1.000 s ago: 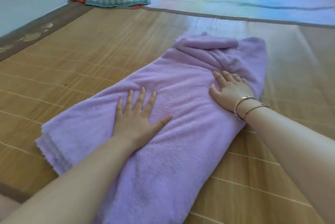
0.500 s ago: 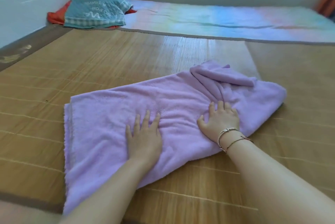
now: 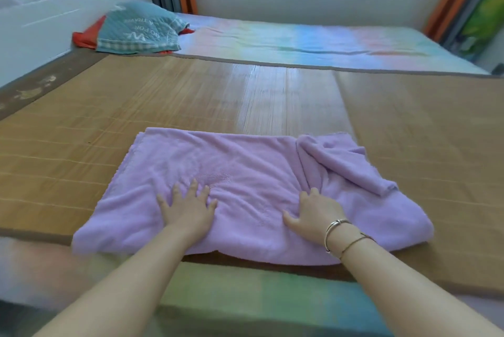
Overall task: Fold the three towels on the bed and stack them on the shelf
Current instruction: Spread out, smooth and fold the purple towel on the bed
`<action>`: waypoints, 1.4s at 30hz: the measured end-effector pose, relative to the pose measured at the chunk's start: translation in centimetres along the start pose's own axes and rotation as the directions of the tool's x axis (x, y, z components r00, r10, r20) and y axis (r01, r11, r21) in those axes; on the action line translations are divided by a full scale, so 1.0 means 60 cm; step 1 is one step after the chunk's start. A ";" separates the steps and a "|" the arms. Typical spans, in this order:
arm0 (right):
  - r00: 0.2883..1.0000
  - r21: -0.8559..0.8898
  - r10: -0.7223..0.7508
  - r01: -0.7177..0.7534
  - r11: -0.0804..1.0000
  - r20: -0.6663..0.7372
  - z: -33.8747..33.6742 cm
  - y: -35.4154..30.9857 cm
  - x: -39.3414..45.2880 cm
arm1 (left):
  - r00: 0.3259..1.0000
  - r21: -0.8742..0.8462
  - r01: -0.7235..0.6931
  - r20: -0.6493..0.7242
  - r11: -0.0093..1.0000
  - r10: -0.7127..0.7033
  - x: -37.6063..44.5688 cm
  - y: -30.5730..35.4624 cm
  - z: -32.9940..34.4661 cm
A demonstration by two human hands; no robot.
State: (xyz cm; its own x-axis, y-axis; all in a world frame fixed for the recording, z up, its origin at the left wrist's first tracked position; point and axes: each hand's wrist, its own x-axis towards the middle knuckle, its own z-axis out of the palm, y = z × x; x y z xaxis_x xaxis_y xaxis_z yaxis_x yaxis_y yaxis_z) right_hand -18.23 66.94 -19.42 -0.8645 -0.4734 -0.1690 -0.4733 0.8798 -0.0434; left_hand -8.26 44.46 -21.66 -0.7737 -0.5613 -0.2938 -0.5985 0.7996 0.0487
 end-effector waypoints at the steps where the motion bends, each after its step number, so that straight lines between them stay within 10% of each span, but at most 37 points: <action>1: 1.000 0.044 0.002 -0.003 0.999 0.026 0.002 -0.003 -0.016 | 1.000 0.028 0.009 0.000 1.000 -0.009 -0.006 -0.005 0.000; 8: 0.993 0.405 -0.070 0.025 0.914 0.096 0.020 0.039 -0.111 | 0.998 -0.130 -0.069 -0.007 0.989 0.069 -0.058 0.028 0.001; 15: 0.843 0.590 0.359 -0.062 0.805 -0.401 0.005 0.167 -0.128 | 0.902 -0.131 -0.428 -0.119 0.894 0.414 -0.079 0.191 -0.003; 21: 0.894 0.601 0.430 -0.414 0.684 0.125 0.000 0.283 -0.044 | 0.823 -0.176 -0.567 -0.144 0.805 0.549 -0.040 0.294 -0.019; 28: 0.842 0.747 0.506 -0.456 0.484 0.186 0.005 0.295 0.048 | 0.893 -0.440 -0.431 -0.084 0.788 0.442 0.044 0.315 0.000; 31: 0.900 0.811 0.427 -0.315 0.493 0.090 -0.011 0.281 0.067 | 0.936 -0.411 -0.338 -0.049 0.847 0.350 0.051 0.320 0.020; 34: 0.780 0.854 0.599 -0.179 0.489 -0.179 -0.018 0.308 0.055 | 0.957 -0.365 -0.287 -0.073 0.886 0.280 0.048 0.338 0.026; 42: 0.749 0.651 0.639 -0.398 0.646 -0.177 0.018 0.364 0.007 | 0.967 -0.119 -0.250 -0.074 0.961 0.242 0.045 0.383 0.037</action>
State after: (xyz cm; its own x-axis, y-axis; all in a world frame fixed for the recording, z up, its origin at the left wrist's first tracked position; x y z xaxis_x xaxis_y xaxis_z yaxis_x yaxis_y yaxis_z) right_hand -28.77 85.99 -21.48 -0.9795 0.2004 0.0200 0.1482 0.7848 -0.6018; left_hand -23.62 61.80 -23.46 -0.9089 -0.3649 -0.2019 -0.4066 0.8832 0.2337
